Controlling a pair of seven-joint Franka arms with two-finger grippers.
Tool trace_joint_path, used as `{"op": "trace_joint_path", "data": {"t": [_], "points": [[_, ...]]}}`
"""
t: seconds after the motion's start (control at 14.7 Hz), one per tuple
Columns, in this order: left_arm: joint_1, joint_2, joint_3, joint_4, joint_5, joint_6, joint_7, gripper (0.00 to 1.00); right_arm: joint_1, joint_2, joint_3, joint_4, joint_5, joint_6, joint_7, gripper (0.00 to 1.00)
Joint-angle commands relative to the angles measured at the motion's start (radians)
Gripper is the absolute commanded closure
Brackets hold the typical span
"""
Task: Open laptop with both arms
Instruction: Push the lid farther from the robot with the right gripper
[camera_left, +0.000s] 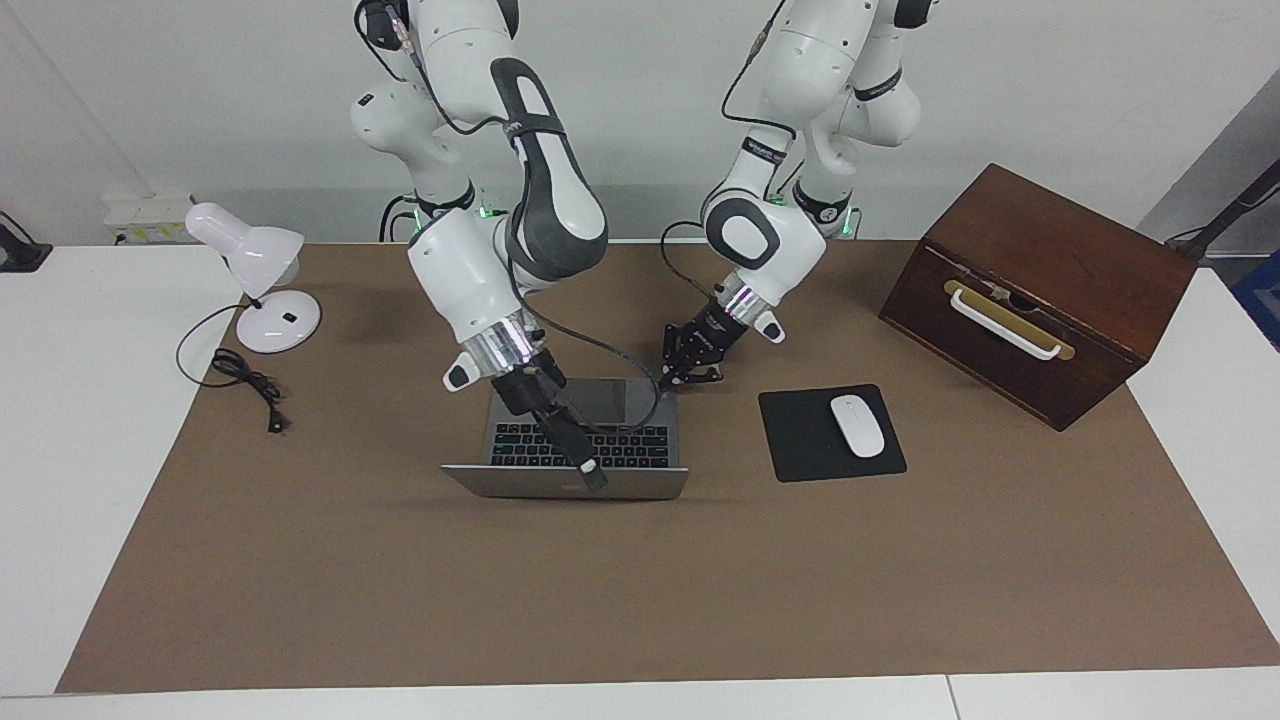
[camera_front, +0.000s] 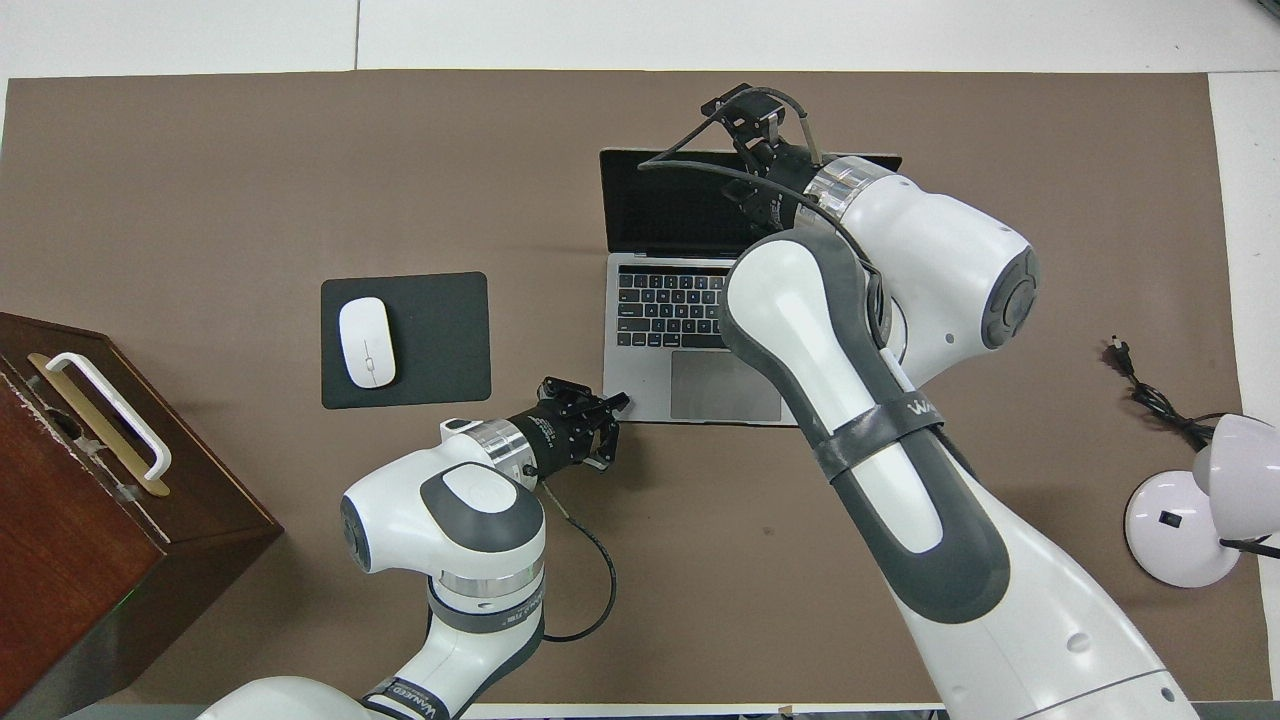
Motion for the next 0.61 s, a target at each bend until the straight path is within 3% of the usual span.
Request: {"op": "trace_joint_path", "data": {"t": [0.0,0.27,0.54], "points": [[-0.01,0.04,0.011,0.018,-0.025,0.021,0.028,1.0,-0.013,0.022,-0.005,0.042,0.04,-0.036,-0.035,0.0],[-0.01,0.04,0.009,0.018,-0.025,0.023,0.028,1.0,-0.003,-0.056,-0.004,-0.001,0.035,-0.052,-0.023,0.0],[-0.01,0.036,0.011,0.022,-0.017,0.021,0.027,1.0,0.046,-0.237,0.012,-0.209,0.033,-0.038,-0.009,0.0]]}}
